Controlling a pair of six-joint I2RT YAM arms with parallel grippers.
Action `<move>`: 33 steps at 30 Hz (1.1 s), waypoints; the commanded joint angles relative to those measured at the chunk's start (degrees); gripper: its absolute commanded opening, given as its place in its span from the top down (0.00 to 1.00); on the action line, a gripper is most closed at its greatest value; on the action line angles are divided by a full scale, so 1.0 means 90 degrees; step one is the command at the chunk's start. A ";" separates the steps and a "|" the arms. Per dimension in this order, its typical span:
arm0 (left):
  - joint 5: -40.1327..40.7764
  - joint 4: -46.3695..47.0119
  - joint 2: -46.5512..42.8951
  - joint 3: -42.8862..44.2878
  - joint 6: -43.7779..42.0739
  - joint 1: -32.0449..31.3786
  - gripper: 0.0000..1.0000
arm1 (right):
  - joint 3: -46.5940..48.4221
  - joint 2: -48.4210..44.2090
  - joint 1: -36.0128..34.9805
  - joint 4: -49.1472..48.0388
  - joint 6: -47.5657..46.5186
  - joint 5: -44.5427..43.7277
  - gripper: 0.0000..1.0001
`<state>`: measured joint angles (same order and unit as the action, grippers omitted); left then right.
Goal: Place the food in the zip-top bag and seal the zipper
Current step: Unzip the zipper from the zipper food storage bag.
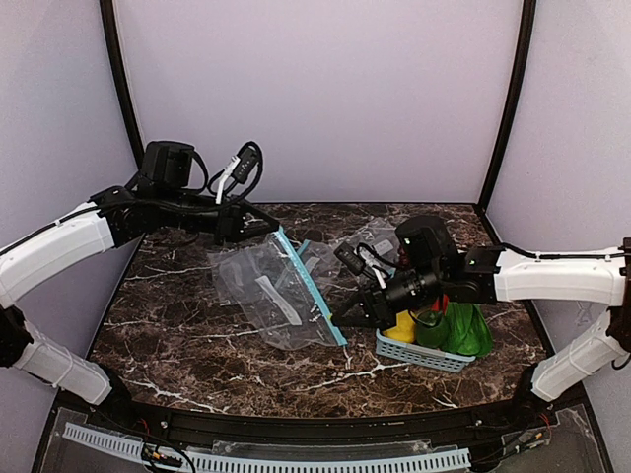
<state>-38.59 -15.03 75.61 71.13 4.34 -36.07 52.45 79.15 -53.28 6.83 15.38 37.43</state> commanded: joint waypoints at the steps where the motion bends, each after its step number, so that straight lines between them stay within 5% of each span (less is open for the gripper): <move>1: 0.0105 0.0261 -0.0241 -0.0083 0.0021 0.0209 0.99 | -0.0219 0.0014 -0.0127 0.0204 0.0097 0.0002 1.00; 21: -0.0015 0.0206 -0.0270 -0.0113 0.0012 0.0525 0.99 | -0.0349 0.0061 -0.0223 0.0242 0.0160 -0.0048 1.00; 27: -0.0972 0.0107 -0.0122 -0.0122 -0.0070 0.0537 0.99 | -0.0254 -0.0089 -0.0217 0.0227 0.0226 -0.0389 1.00; 33: -0.1844 -0.0447 0.0129 -0.0091 -0.0410 0.0283 0.99 | -0.0201 -0.0764 -0.0222 -0.0087 0.0350 -0.1203 0.54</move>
<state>-48.62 -15.25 75.96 70.57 3.53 -31.81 50.33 77.49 -54.65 8.64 17.67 32.36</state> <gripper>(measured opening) 0.009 0.376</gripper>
